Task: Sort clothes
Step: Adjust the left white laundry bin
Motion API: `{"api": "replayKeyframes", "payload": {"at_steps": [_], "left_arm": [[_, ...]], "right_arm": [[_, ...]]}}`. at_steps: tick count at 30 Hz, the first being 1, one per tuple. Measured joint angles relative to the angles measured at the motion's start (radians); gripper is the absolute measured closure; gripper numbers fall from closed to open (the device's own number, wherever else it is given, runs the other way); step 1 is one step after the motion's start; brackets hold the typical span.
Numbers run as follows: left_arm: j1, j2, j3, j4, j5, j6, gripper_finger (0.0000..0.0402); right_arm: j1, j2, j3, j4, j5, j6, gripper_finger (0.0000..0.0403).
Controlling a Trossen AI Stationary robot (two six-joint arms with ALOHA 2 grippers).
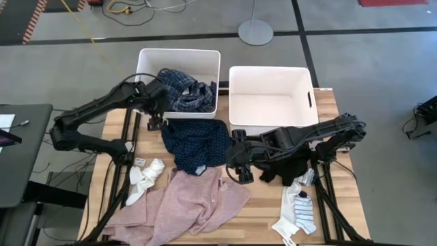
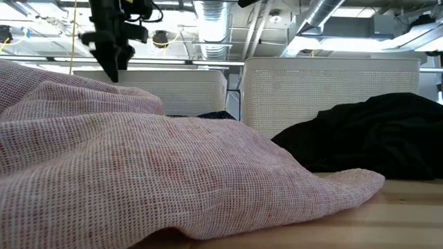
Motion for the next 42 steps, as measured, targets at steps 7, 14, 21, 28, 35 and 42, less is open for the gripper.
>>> {"api": "replayKeyframes", "payload": {"at_steps": [7, 14, 21, 28, 35, 42], "left_arm": [[-0.004, -0.001, -0.075, 0.068, -0.017, 0.041, 0.0199], [-0.038, 0.013, -0.147, 0.059, 0.081, 0.100, 0.0369], [-0.133, 0.012, -0.162, 0.021, 0.127, 0.113, 0.0396], [-0.237, 0.011, -0.161, -0.072, 0.220, 0.075, 0.0399], [-0.289, 0.014, -0.125, -0.079, 0.249, -0.015, 0.0399], [-0.292, 0.016, -0.004, -0.062, 0.226, -0.103, 0.0332]], "right_arm": [[-0.002, 0.000, 0.000, 0.002, 0.000, 0.002, 0.0148], [-0.002, 0.000, 0.000, 0.003, 0.000, 0.006, 0.0148], [-0.001, 0.000, 0.000, 0.003, 0.000, 0.010, 0.0148], [-0.001, 0.000, 0.000, -0.025, -0.001, 0.033, 0.0148], [-0.001, 0.000, 0.000, -0.036, -0.007, 0.052, 0.0148], [0.010, 0.005, -0.004, -0.038, -0.034, 0.063, 0.0148]]}}
